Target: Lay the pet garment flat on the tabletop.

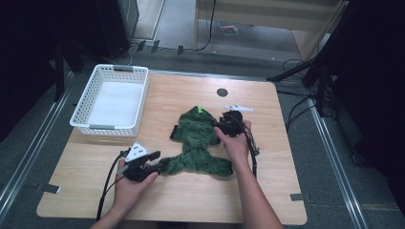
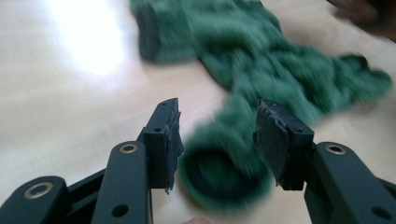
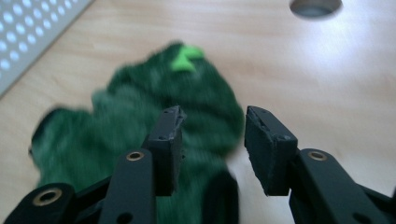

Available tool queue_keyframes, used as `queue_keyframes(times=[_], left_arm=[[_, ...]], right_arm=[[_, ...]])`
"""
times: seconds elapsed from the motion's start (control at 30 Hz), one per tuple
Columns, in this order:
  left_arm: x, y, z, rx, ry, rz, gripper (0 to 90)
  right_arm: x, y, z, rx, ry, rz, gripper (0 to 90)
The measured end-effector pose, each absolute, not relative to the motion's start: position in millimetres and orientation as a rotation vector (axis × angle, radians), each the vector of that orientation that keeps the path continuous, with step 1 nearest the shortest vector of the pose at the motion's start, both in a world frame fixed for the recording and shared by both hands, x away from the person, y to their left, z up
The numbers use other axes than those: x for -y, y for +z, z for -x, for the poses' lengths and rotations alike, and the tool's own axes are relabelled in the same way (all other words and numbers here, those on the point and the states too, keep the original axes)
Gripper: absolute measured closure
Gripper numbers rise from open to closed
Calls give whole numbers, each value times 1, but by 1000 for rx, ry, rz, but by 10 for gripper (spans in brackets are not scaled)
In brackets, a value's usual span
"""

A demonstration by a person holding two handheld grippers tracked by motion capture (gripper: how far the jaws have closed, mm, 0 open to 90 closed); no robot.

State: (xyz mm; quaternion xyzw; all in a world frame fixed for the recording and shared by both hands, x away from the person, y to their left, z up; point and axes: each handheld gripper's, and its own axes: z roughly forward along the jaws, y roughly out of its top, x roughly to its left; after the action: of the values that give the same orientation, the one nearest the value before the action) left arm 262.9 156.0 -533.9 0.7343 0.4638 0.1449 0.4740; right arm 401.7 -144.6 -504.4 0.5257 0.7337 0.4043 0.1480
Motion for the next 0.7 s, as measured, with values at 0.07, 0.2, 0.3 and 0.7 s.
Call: queue_keyframes(times=[0.07,0.2,0.3,0.7], left_arm=[[-151,-529,-277,-1155,368,-1780,510],[-137,-522,-309,-1214,400,-1774,514],[-126,-522,-336,-1273,407,-1831,528],[-118,-538,-364,-1321,396,-1982,852]], right_arm=[[152,-510,-390,-2141,1143,-1519,591],[157,-519,-376,-2179,1144,-1511,601],[155,-525,-375,-2215,1136,-1517,598],[151,-536,-375,-2236,1021,-1498,815]])
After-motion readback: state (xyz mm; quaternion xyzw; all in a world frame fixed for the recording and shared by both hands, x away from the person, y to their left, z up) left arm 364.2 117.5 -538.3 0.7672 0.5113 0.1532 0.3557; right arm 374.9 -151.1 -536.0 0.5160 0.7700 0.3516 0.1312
